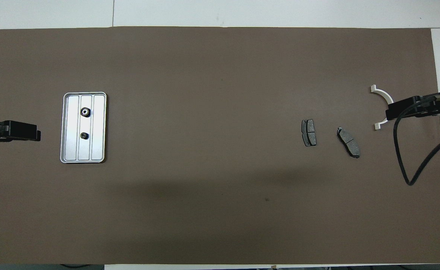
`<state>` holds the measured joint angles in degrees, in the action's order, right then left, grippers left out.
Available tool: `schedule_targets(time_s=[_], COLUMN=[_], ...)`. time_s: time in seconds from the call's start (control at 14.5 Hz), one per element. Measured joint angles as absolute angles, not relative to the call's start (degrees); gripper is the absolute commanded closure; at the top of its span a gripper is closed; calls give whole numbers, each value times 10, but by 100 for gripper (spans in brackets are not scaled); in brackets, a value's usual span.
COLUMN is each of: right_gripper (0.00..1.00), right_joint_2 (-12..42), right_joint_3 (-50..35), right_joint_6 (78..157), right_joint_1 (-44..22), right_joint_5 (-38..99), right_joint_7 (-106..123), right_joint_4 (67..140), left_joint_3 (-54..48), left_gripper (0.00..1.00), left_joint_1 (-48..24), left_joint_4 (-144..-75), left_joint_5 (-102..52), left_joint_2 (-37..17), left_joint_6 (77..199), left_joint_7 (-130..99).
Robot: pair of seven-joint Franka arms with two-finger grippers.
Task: Place bearing gear from tray to pile
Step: 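Move the left gripper over the silver tray toward the dark gear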
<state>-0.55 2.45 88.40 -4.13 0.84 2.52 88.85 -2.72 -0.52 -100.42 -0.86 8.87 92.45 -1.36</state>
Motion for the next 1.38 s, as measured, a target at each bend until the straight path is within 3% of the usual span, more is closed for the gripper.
schedule_targets(time_s=[1.1, 1.38], right_gripper=[0, 0], right_joint_2=[-9, -9], right_joint_3=[25, 25], right_joint_6=[885, 890], right_joint_1=[-44, -44], right_joint_5=[8, 8], right_joint_7=[25, 25], right_joint_4=[888, 888], left_joint_3=[-31, -33], left_gripper=[0, 0], left_joint_1=[-14, -14], left_joint_4=[-1013, -1095], left_joint_5=[-9, -9], left_joint_2=[93, 115], left_joint_6=[922, 998], left_joint_7=[-13, -13])
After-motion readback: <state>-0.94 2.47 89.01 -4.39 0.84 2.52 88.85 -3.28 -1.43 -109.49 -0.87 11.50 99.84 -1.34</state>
